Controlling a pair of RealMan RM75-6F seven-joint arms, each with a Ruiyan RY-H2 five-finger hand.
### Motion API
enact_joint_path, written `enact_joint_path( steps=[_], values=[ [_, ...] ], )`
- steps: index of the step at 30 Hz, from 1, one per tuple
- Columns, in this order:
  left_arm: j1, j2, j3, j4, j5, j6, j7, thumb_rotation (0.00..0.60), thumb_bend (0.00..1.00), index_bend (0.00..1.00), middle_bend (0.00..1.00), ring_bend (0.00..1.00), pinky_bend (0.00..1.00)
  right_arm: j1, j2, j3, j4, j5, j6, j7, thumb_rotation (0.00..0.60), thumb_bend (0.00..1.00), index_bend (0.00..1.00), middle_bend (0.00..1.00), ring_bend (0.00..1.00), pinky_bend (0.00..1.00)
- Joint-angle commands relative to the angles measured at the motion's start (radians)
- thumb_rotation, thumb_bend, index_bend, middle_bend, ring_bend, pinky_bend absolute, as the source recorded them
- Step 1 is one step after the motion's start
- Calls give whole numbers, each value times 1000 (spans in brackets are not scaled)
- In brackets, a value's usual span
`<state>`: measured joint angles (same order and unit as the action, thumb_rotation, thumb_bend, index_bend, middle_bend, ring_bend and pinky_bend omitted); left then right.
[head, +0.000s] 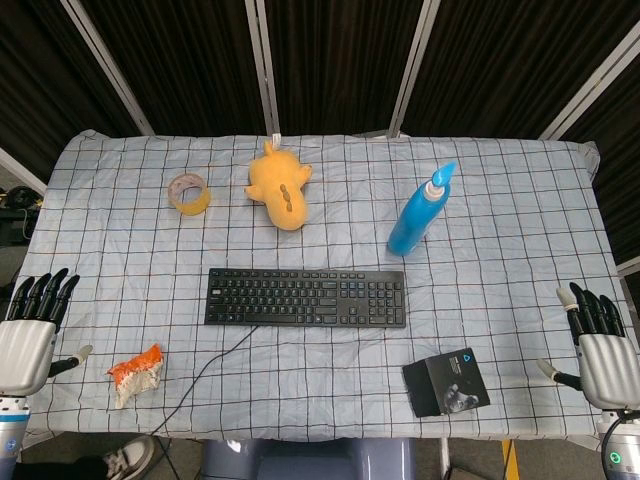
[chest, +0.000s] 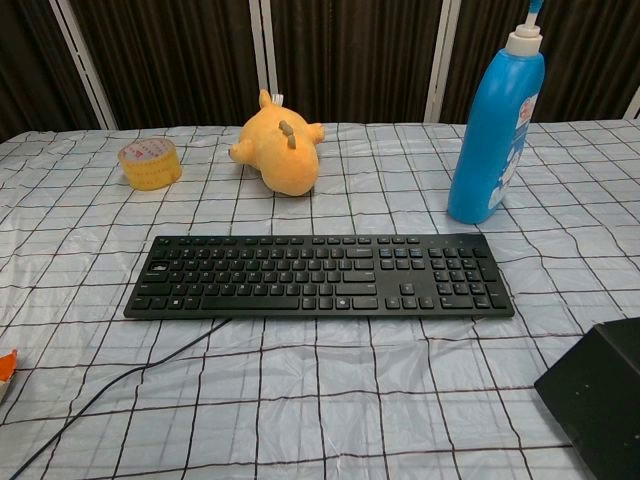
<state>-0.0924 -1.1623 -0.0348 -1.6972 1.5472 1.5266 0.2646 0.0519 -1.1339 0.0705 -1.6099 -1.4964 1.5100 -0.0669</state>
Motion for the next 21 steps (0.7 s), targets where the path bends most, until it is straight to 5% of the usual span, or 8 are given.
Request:
enact_joint_path(
  steps=[1,17,21],
  values=[
    [0,0,0,0,0,-1,0,600,10,0,0,0,0,1,0,2,0,0,0,0,600,55,36,0,0,0],
    [-6,5,4,-7,-2,-17,3,600,11,0,0,0,0,4,0,4,0,4,-4,-3,600,55,37,0,0,0],
    [-12,16,11,-24,-15,-46,16,600,86,0,0,0,9,4,0,4,-1,8,-8,-1,600,54,37,0,0,0]
  ],
)
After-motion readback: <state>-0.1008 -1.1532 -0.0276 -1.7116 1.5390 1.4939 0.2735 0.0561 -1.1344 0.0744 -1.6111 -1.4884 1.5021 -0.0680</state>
